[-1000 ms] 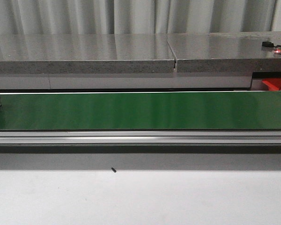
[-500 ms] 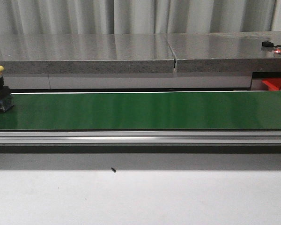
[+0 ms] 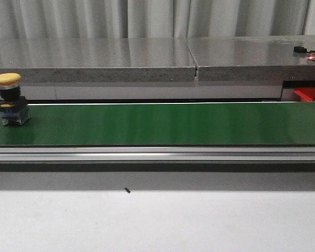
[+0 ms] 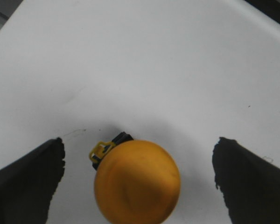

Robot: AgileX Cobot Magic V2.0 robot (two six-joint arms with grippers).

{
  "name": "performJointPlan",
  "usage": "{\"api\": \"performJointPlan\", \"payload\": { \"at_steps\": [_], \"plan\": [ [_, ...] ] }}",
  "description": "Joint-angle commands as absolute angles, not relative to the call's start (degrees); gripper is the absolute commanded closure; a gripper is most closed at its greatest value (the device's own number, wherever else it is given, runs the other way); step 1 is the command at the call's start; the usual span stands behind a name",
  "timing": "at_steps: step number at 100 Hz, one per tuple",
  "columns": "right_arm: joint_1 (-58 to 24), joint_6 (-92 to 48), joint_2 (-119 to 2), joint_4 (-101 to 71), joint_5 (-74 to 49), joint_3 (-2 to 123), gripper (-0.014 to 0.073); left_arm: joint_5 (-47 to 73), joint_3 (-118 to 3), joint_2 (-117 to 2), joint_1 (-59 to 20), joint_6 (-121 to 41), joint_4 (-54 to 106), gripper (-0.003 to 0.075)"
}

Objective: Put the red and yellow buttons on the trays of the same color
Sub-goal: 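Lower the yellow button onto the belt and open the left gripper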

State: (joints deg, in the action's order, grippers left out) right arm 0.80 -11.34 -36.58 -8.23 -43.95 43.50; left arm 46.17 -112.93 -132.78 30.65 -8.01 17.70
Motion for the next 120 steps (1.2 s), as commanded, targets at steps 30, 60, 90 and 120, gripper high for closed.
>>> {"api": "performJointPlan", "payload": {
  "at_steps": [30,60,90,120],
  "plan": [
    [1.2,-11.4,-36.5,-8.4,-40.5,44.9,0.0662,44.6,-115.0,-129.3,30.4,-7.4,19.1,0.0350],
    [1.2,-11.4,-36.5,-8.4,-40.5,44.9,0.0662,46.3,-115.0,-128.8,30.4,-7.4,19.1,0.0515],
    [1.2,-11.4,-36.5,-8.4,-40.5,44.9,0.0662,50.9,-115.0,-120.6,30.2,-7.4,20.6,0.0517],
    [1.2,-11.4,-36.5,-8.4,-40.5,44.9,0.0662,58.3,-114.3,-108.4,25.5,-9.0,20.9,0.0533]
  ]
}}
